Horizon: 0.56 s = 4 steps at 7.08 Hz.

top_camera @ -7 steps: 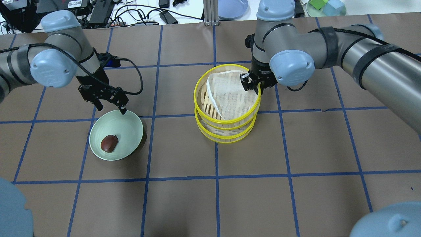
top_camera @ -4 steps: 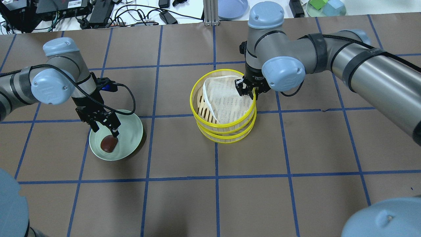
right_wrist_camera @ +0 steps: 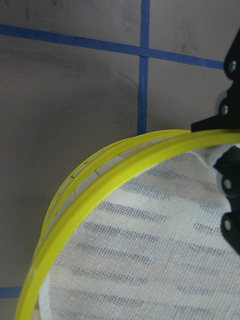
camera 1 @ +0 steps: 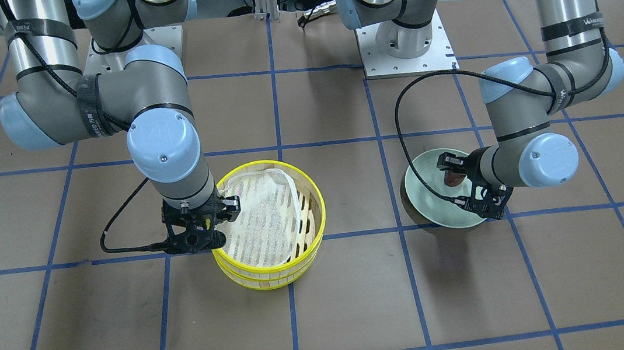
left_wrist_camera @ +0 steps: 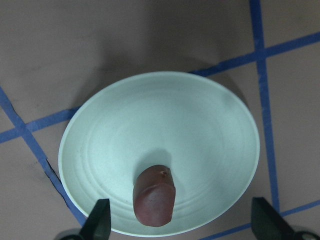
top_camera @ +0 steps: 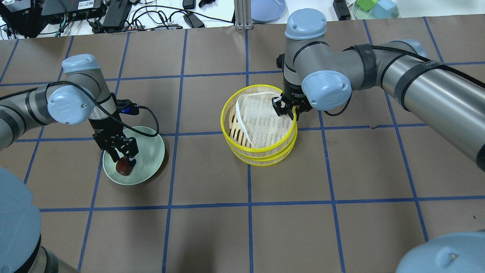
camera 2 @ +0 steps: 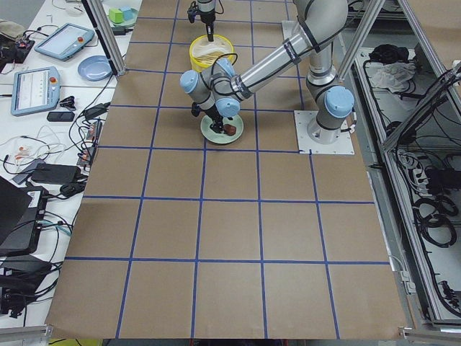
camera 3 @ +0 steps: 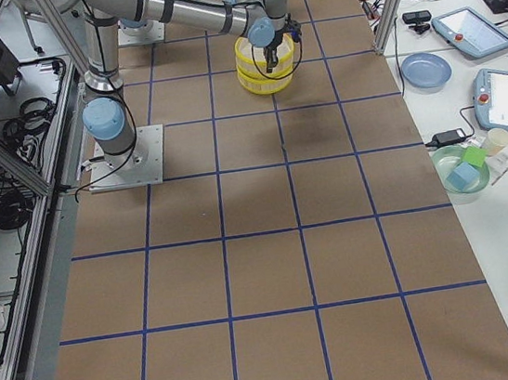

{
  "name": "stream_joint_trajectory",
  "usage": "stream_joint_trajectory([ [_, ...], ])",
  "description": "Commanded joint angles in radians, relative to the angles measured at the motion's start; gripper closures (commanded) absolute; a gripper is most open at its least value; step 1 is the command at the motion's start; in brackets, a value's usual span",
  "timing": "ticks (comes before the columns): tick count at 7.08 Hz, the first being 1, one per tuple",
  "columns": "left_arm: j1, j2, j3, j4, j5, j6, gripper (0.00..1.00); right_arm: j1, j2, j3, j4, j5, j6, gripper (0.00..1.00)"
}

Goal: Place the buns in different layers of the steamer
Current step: 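Lower the left gripper onto the brown bun on the plate and grasp it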

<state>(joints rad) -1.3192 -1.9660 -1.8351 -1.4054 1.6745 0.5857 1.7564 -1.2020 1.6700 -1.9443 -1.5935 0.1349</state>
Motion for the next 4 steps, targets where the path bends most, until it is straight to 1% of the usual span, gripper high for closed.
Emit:
stream_joint_trajectory([
  [1,0.000,-0.017,0.002,0.002,-0.002,-0.010,1.00,0.000,-0.001,0.005,-0.002,0.000,-0.003,1.00],
  [2,0.000,-0.011,0.013,0.003,-0.025,-0.012,1.00,0.000,-0.001,0.005,-0.004,-0.002,-0.004,1.00],
  [3,0.000,0.008,0.037,-0.004,-0.036,-0.026,1.00,0.000,0.002,0.005,-0.004,-0.015,-0.006,0.03],
  [4,-0.003,0.027,0.086,-0.029,-0.071,-0.082,1.00,-0.001,0.001,0.005,-0.002,-0.028,-0.006,0.00],
])
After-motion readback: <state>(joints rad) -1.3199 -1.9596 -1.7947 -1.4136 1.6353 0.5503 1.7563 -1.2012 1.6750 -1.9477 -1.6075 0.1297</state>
